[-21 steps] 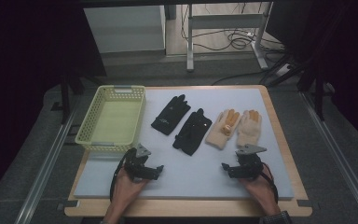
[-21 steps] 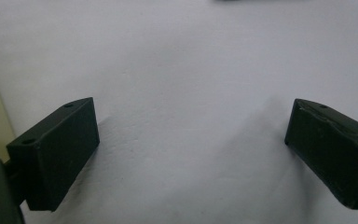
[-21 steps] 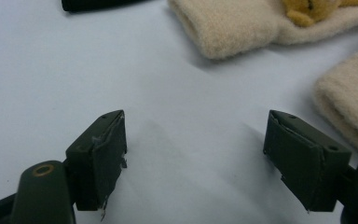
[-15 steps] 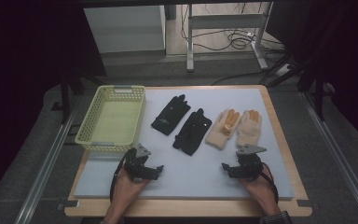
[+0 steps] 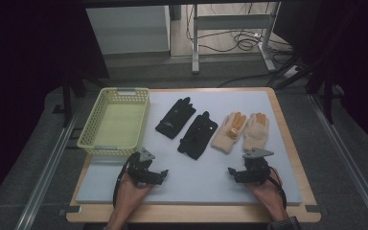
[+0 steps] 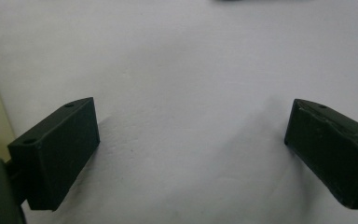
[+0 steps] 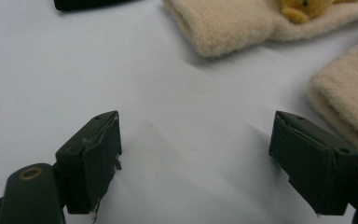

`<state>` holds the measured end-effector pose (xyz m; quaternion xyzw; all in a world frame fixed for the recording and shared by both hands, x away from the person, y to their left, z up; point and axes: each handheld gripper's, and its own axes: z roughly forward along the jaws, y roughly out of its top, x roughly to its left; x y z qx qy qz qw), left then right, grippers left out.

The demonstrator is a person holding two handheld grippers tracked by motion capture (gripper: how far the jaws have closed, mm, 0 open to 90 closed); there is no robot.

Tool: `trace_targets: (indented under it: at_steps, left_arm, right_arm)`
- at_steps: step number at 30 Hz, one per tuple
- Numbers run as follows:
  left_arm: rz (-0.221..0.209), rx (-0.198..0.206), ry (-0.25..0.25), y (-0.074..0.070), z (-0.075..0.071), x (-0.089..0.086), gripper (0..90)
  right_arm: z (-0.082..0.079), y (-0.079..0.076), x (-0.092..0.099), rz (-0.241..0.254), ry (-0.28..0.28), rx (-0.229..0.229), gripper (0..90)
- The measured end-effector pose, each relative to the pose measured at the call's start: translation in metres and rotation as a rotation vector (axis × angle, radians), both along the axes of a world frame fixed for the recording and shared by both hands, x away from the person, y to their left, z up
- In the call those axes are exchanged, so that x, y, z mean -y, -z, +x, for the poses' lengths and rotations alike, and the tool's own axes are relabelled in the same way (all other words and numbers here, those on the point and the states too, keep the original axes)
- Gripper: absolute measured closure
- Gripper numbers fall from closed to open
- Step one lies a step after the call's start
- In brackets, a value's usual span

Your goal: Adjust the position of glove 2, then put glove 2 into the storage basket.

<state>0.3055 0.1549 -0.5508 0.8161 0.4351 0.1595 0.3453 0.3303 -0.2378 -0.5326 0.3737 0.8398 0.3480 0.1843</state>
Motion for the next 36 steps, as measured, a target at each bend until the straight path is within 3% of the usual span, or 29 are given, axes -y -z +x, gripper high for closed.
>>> trace_targets:
  at_steps: [19,25,29,32,36]
  left_arm:
    - [-0.001,0.001,0.000,0.000,0.000,0.000,3.7]
    - [-0.001,0.001,-0.001,0.000,0.000,0.000,3.7]
    - [-0.001,0.001,-0.001,0.000,0.000,0.000,3.8]
    - [-0.001,0.001,-0.001,0.000,0.000,0.000,3.8]
    - [-0.001,0.001,-0.001,0.000,0.000,0.000,3.8]
  right_arm:
    - [0.007,-0.011,-0.002,0.042,0.008,-0.014,18.1]
    - [0.018,-0.015,-0.015,0.069,-0.004,-0.034,18.3]
    - [0.022,-0.016,-0.022,0.059,-0.014,-0.028,19.4]
    - [0.028,-0.018,-0.032,0.040,-0.037,-0.017,25.6]
    - [0.034,-0.020,-0.039,0.055,-0.046,-0.026,29.5]
